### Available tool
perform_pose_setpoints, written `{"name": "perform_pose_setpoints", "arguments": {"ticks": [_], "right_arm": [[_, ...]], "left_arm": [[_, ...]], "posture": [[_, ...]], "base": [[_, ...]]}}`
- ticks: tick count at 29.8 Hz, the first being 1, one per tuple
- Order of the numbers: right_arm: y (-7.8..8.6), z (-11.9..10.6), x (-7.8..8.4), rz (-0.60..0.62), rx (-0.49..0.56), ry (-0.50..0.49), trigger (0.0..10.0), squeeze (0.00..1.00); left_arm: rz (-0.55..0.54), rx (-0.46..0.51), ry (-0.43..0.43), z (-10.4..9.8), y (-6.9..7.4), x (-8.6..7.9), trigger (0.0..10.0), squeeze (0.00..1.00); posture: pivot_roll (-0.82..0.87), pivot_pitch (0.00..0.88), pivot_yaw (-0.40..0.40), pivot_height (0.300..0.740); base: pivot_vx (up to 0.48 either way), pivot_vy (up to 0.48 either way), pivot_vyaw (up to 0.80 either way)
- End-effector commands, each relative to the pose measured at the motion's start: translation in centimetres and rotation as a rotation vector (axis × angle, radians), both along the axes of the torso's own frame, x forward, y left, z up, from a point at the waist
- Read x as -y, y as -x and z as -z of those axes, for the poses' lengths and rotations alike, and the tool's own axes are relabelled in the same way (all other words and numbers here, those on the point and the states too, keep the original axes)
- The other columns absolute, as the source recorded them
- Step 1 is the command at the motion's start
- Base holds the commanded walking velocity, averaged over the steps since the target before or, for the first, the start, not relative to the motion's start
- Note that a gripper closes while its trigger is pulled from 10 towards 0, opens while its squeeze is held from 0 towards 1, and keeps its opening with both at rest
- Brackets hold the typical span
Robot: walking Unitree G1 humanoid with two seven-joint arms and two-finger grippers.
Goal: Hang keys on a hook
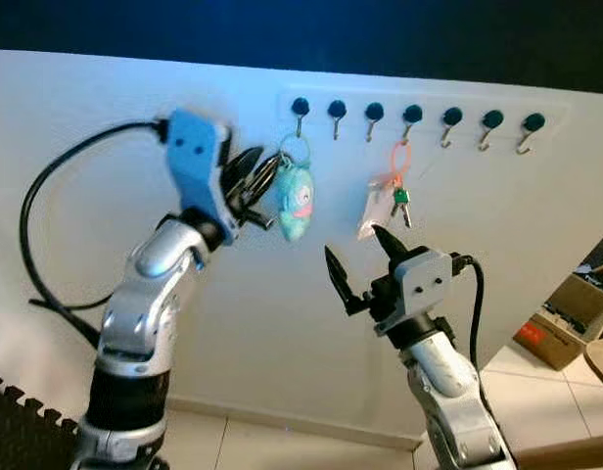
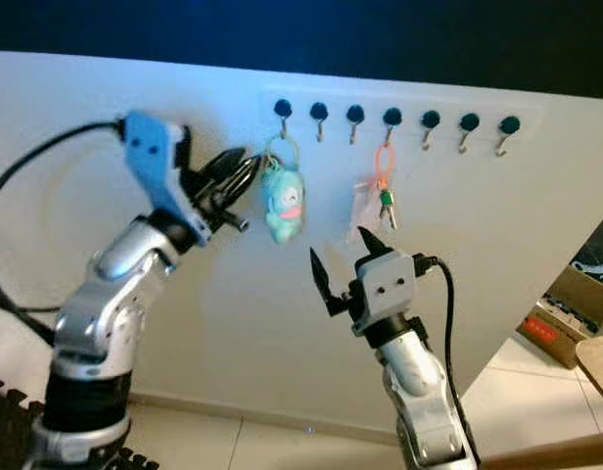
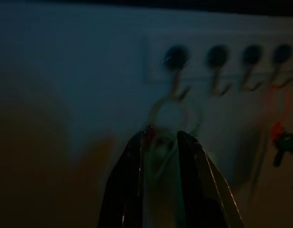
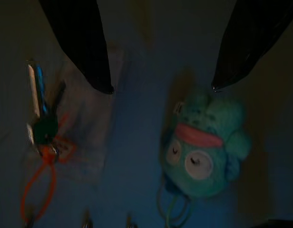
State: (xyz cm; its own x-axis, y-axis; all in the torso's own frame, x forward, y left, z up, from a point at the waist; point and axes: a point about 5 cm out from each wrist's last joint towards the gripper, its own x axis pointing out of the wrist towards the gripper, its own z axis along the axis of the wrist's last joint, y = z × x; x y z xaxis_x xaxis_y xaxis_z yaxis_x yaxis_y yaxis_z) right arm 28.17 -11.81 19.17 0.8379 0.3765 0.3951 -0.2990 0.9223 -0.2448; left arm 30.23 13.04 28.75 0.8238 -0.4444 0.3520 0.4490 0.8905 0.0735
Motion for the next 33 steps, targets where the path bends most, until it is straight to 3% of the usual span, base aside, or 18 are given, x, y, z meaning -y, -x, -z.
{"name": "perform_pose_setpoints", "arguments": {"ticks": [1,3,6,10,11,13,15,19,27,33], "right_arm": [[0.1,0.5,0.3,0.010,-0.018,0.000,10.0,0.00],[0.2,2.3,0.8,0.033,-0.074,0.020,10.0,0.00],[0.3,3.6,1.2,0.047,-0.113,0.034,10.0,0.00],[0.6,7.1,2.3,0.105,-0.258,-0.002,10.0,0.00],[0.6,7.1,2.3,0.105,-0.258,-0.002,10.0,0.00],[0.8,8.4,3.0,0.145,-0.313,-0.034,10.0,0.00],[0.8,8.4,3.0,0.145,-0.313,-0.034,10.0,0.00],[1.6,10.7,4.0,0.180,-0.386,-0.017,10.0,0.00],[1.6,10.8,3.5,0.167,-0.373,-0.021,10.0,0.00],[1.2,10.9,3.3,0.172,-0.370,-0.033,10.0,0.00]], "left_arm": [[-0.014,-0.018,0.016,0.5,0.5,-0.2,10.0,0.00],[-0.117,-0.089,-0.055,3.4,0.9,-1.3,10.0,0.00],[-0.160,-0.131,-0.083,5.1,1.2,-1.7,10.0,0.00],[-0.310,-0.235,-0.173,10.1,2.4,-3.3,10.0,0.00],[-0.310,-0.235,-0.173,10.1,2.4,-3.3,10.0,0.00],[-0.354,-0.273,-0.227,12.3,3.2,-3.4,10.0,0.00],[-0.354,-0.273,-0.227,12.3,3.2,-3.4,10.0,0.00],[-0.451,-0.374,-0.295,16.8,4.4,-3.8,10.0,0.00],[-0.548,-0.407,-0.290,17.8,4.2,-3.7,10.0,0.00],[-0.540,-0.384,-0.273,17.8,4.3,-3.4,10.0,0.00]], "posture": [[0.13,0.144,0.002,0.740],[0.13,0.143,-0.010,0.740],[0.13,0.144,-0.014,0.740],[0.13,0.144,-0.021,0.740],[0.13,0.144,-0.021,0.740],[0.13,0.143,-0.021,0.740],[0.13,0.143,-0.021,0.740],[0.12,0.136,-0.024,0.740],[0.11,0.126,-0.035,0.740],[0.11,0.129,-0.035,0.740]], "base": [[0.000,0.000,0.00],[0.000,0.000,0.00],[0.000,0.000,0.00],[0.000,0.000,0.00],[0.000,0.000,0.00],[0.000,0.000,0.00],[0.000,0.000,0.00],[0.000,0.000,0.00],[0.000,0.000,0.00],[0.000,0.000,0.00]]}}
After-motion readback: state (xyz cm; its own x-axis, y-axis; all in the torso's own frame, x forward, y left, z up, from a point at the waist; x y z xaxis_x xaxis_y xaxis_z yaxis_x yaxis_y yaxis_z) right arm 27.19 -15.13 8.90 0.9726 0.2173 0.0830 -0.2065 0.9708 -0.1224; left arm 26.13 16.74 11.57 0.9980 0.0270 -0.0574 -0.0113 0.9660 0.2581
